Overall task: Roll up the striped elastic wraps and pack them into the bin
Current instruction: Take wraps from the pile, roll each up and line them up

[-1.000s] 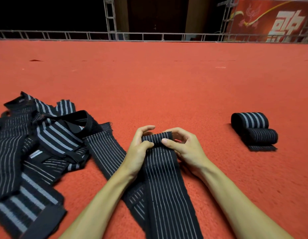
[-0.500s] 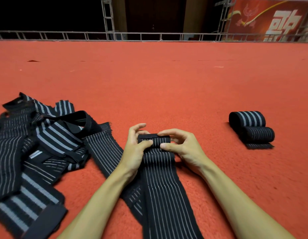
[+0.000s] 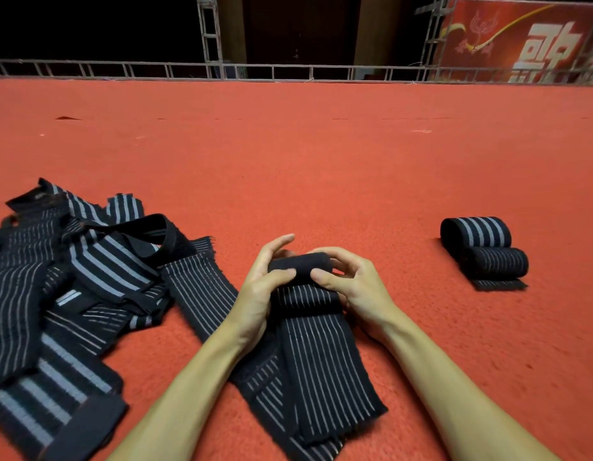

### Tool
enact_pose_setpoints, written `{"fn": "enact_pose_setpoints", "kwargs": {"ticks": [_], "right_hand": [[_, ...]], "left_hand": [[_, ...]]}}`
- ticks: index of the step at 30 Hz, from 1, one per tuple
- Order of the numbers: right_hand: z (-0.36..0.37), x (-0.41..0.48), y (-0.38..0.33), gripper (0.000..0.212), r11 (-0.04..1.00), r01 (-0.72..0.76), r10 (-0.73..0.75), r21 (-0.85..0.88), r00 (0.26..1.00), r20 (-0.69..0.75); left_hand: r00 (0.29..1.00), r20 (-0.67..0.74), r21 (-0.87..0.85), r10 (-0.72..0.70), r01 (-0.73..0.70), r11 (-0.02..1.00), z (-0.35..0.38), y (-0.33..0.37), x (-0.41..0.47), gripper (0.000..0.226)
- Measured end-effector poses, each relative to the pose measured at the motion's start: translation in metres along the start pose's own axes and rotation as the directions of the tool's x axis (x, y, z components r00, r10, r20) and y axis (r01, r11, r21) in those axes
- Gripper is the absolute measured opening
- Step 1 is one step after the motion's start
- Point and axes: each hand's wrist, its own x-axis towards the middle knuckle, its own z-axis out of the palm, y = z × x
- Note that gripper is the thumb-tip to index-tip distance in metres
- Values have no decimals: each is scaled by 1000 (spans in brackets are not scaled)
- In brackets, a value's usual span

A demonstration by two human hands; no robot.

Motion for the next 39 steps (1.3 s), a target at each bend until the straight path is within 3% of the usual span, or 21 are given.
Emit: {"fn": "enact_pose_setpoints", "kwargs": {"ticks": [6,12,17,22,25,32,35,39], "right_hand": [[-1,1,2,36,989,71,-74,131,997,20],[0,2,0,40,984,17,-27,180,998,52],[1,2,1,38,973,-94,78,212,993,86],[12,2,1,38,996,-69,68,-61,997,-21],[13,2,-2,23,989,-9,-5,-150,996,-90],[11,0,-4,10,998,57,-60,-28,990,-130],[10,-1,-4,21,988,146,-151,-47,983,-107],[8,-1,-3,27,987,161,-159,24,984,-86]], "left_hand": [[997,-35,43,-66,68,997,5,-6,1,43],[991,-123,87,-46,57,995,3,-8,3,15],[987,-155,39,-36,42,998,2,-6,3,26],[995,-101,83,22,-14,996,0,-4,1,42],[997,-76,100,27,-20,995,0,-4,1,46],[998,16,42,-54,53,998,3,-3,1,45],[997,-3,36,-82,82,996,6,-5,1,44],[997,-15,62,-79,80,995,8,-7,1,49]]}}
